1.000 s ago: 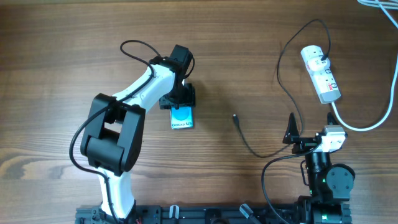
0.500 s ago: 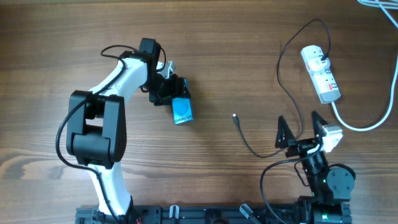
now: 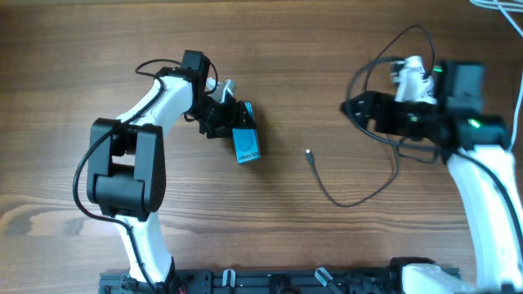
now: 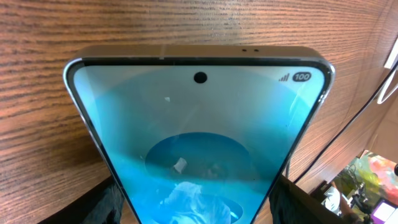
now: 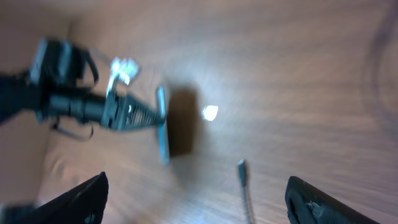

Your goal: Plug charger to phone and switch on socket

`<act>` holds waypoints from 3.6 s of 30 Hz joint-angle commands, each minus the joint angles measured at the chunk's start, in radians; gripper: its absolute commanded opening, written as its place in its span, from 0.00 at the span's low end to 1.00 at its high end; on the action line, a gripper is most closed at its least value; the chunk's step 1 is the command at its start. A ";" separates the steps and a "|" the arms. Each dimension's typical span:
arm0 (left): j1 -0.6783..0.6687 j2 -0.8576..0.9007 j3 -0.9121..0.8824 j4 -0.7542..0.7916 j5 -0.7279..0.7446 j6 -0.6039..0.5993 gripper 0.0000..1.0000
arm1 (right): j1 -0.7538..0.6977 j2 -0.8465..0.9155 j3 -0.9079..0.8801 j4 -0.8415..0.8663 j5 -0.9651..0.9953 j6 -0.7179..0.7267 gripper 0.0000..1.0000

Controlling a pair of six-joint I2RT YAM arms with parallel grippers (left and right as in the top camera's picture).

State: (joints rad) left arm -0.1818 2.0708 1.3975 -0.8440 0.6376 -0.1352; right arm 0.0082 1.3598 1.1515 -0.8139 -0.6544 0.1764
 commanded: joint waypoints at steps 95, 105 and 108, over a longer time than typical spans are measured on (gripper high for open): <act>0.187 0.003 0.008 0.229 0.939 0.126 0.04 | 0.434 0.697 0.011 1.217 -0.441 0.900 0.04; 0.187 0.003 0.008 0.204 0.576 0.126 0.04 | 0.435 0.697 0.011 1.157 -0.406 0.738 0.68; 0.185 0.003 0.008 0.123 0.280 0.037 0.04 | 0.412 0.697 0.011 0.908 -0.225 0.541 0.72</act>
State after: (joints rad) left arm 0.0086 2.0953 1.3907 -0.6846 1.1740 -0.0231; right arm 0.4412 2.0441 1.1706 0.2092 -1.0309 0.9066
